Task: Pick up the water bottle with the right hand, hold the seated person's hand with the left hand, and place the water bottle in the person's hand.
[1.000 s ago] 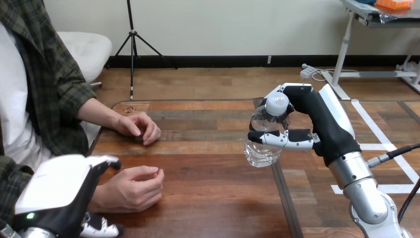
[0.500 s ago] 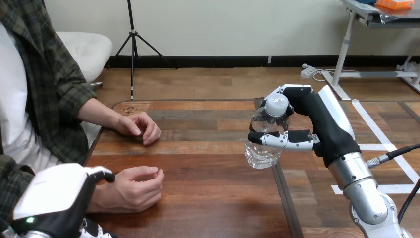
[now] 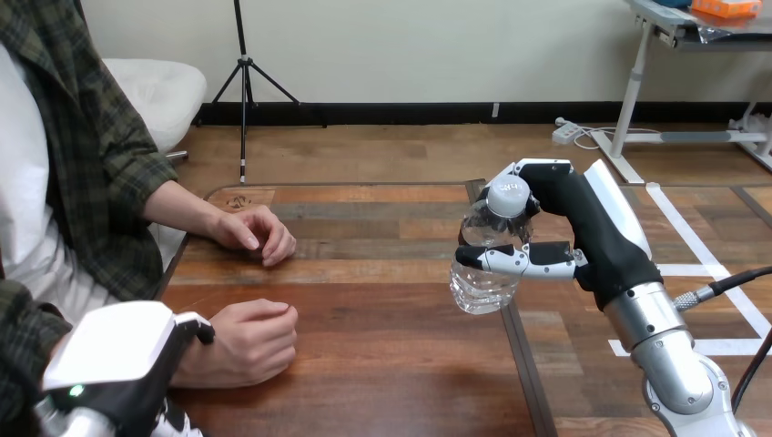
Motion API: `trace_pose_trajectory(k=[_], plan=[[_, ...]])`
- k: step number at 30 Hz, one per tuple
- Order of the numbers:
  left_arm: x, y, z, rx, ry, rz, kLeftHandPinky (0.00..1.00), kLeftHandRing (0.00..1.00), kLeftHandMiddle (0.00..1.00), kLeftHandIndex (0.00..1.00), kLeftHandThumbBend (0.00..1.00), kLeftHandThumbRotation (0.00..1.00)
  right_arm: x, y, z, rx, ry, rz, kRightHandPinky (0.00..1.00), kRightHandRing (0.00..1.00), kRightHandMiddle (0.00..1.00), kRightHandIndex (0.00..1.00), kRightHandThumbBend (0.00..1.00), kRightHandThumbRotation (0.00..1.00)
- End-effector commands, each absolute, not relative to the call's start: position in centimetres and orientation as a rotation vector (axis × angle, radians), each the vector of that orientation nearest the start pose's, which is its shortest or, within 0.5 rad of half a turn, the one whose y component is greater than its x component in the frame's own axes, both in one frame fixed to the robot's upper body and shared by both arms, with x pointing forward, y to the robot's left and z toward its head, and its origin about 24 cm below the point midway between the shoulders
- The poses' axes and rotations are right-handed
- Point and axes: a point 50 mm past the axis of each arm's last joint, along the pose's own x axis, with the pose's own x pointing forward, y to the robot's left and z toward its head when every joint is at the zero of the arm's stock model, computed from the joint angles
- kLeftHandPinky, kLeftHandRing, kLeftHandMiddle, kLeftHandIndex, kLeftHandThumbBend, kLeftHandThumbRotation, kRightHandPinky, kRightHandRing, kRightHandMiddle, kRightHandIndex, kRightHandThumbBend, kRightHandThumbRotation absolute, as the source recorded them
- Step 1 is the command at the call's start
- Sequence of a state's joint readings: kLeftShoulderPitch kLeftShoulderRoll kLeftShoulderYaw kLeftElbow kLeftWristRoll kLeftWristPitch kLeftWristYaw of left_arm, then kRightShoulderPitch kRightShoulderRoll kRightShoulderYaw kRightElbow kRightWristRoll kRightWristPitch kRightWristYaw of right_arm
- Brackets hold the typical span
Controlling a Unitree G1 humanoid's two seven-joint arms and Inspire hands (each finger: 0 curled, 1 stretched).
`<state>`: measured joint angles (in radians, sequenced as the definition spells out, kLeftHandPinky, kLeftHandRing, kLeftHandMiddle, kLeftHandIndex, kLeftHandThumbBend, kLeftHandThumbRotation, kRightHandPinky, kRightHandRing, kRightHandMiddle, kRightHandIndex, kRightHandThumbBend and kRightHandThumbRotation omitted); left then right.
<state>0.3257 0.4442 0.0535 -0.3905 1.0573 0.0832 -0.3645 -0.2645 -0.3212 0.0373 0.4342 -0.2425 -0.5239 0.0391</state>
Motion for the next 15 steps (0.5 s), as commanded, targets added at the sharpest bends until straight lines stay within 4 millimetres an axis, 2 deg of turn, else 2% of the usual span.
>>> trace_pose_trajectory(k=[1,15], plan=[[19.9,23.5,5.6,1.542,0.345,-0.219,0.75,0.81,0.82,0.76,0.87,0.00,30.2,-18.4,8.9,-0.544,-0.429,0.179,0.39,0.43,0.46,0.42,0.68,0.00],[20.7,24.2,3.2,1.613,0.479,-0.100,0.76,0.81,0.83,0.77,0.88,0.03,30.4,-18.5,9.5,-0.557,-0.435,0.184,0.40,0.44,0.46,0.43,0.69,0.00]])
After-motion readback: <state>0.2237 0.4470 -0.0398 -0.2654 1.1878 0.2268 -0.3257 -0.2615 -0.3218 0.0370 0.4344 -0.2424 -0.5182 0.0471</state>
